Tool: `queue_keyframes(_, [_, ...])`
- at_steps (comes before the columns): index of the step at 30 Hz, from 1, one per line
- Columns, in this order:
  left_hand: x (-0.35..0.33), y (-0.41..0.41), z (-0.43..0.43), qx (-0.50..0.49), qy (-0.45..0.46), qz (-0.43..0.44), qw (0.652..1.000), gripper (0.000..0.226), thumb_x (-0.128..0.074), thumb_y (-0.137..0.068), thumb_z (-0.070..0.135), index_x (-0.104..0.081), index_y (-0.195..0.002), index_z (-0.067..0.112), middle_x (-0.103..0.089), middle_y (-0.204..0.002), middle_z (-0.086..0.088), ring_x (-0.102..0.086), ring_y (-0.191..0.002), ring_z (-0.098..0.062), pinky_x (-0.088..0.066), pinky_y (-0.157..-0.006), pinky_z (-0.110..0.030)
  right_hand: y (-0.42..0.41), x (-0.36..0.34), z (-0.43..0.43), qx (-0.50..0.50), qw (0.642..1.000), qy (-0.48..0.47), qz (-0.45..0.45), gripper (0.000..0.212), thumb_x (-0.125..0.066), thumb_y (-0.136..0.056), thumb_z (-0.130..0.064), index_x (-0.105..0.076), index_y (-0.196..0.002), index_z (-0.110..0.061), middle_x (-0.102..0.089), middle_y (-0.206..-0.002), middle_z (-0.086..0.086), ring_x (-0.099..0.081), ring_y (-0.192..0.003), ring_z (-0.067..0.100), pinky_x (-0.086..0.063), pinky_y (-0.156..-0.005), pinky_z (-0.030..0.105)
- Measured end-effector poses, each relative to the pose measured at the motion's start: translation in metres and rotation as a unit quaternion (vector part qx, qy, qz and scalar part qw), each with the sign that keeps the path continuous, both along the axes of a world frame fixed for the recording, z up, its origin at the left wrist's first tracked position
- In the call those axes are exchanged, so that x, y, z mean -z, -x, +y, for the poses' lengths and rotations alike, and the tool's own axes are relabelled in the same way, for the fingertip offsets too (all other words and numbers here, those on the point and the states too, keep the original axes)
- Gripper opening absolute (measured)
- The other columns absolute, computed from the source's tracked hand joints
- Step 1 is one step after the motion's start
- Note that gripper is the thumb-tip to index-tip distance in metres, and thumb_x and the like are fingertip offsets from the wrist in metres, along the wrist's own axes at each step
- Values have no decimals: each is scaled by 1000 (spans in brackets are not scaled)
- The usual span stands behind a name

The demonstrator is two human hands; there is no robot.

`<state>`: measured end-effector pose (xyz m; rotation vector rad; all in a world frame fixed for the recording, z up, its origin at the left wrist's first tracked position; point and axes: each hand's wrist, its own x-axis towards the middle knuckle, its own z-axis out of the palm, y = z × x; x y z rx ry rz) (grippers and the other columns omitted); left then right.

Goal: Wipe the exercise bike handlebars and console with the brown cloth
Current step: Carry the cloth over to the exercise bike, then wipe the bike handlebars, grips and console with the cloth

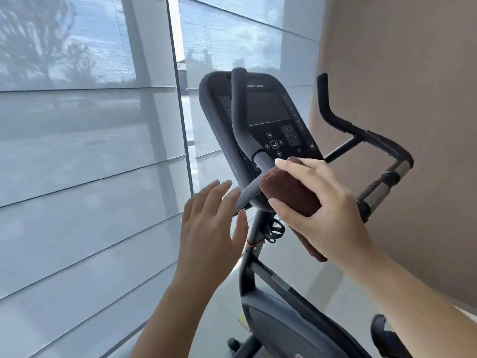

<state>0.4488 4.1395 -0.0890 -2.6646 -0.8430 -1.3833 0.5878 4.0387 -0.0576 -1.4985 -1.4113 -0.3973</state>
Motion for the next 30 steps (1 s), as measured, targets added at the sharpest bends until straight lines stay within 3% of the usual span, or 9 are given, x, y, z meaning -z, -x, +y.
queue_keyframes(7, [-23, -36, 90, 74, -14, -7, 997, 36, -46, -86, 26, -61, -114, 8, -62, -120, -9, -54, -112, -29, -33, -97, -36, -33, -34, 73, 38, 999, 4, -15, 47, -69, -77, -27, -59, -122, -22, -58, -117, 2, -51, -105, 3, -33, -93, 4])
queue_keyframes(11, [-21, -66, 122, 121, 30, -41, 991, 33, -64, -84, 14, -59, -117, 10, -60, -123, -8, -53, -113, -28, -30, -97, -33, -64, -40, 103, 53, 998, 23, -7, 49, -72, -77, -24, -56, -124, -26, -58, -118, 0, -53, -108, 6, -33, -94, 4])
queue_keyframes(14, [-20, -92, 141, 168, 88, -74, 979, 37, -65, -83, 12, -57, -119, 11, -58, -124, -4, -51, -115, -22, -34, -97, -31, -87, -40, 127, 55, 998, 44, 7, 53, -72, -76, -29, -51, -124, -32, -58, -113, -7, -52, -100, 1, -32, -87, -1])
queue_keyframes(17, [-26, -116, 159, 186, 120, -117, 968, 37, -63, -85, 12, -55, -120, 17, -52, -121, 10, -48, -113, -8, -35, -96, -22, -108, -45, 151, 43, 997, 42, 38, 47, -72, -73, -34, -45, -112, -37, -58, -106, -11, -54, -95, 0, -36, -81, 2])
queue_keyframes(20, [-35, -136, 175, 221, 171, -173, 944, 38, -62, -86, 13, -52, -113, 36, -49, -114, 25, -44, -104, 15, -33, -90, -5, -127, -50, 175, 36, 997, 30, 57, 37, -71, -73, -34, -46, -100, -36, -59, -102, -8, -55, -96, 5, -43, -83, 18])
queue_keyframes(22, [-43, -150, 186, 252, 236, -210, 915, 39, -61, -86, 13, -51, -108, 45, -53, -114, 23, -46, -107, 14, -40, -86, -9, -136, -53, 187, 24, 997, 35, 67, 33, -72, -74, -32, -48, -97, -34, -60, -102, -5, -56, -96, 9, -44, -84, 24])
queue_keyframes(25, [-51, -168, 201, 292, 314, -263, 864, 38, -61, -86, 11, -56, -108, 41, -58, -121, 11, -51, -114, 1, -46, -86, -14, -149, -58, 199, -4, 996, 44, 79, 30, -71, -74, -36, -51, -96, -37, -62, -101, -8, -58, -96, 8, -45, -85, 25])
queue_keyframes(28, [-60, -190, 226, 313, 361, -308, 822, 39, -61, -86, 7, -58, -107, 40, -58, -124, 8, -52, -115, -6, -44, -99, -44, -168, -63, 216, -39, 994, 70, 76, 33, -72, -72, -39, -54, -100, -40, -61, -105, -11, -57, -97, 1, -43, -83, 15])
queue_keyframes(30, [-67, -203, 240, 329, 376, -323, 804, 39, -61, -85, 7, -58, -108, 39, -58, -124, 7, -53, -115, -8, -43, -99, -48, -177, -65, 226, -67, 991, 93, 66, 36, -72, -73, -36, -55, -105, -42, -60, -110, -13, -55, -101, -2, -41, -83, 8])
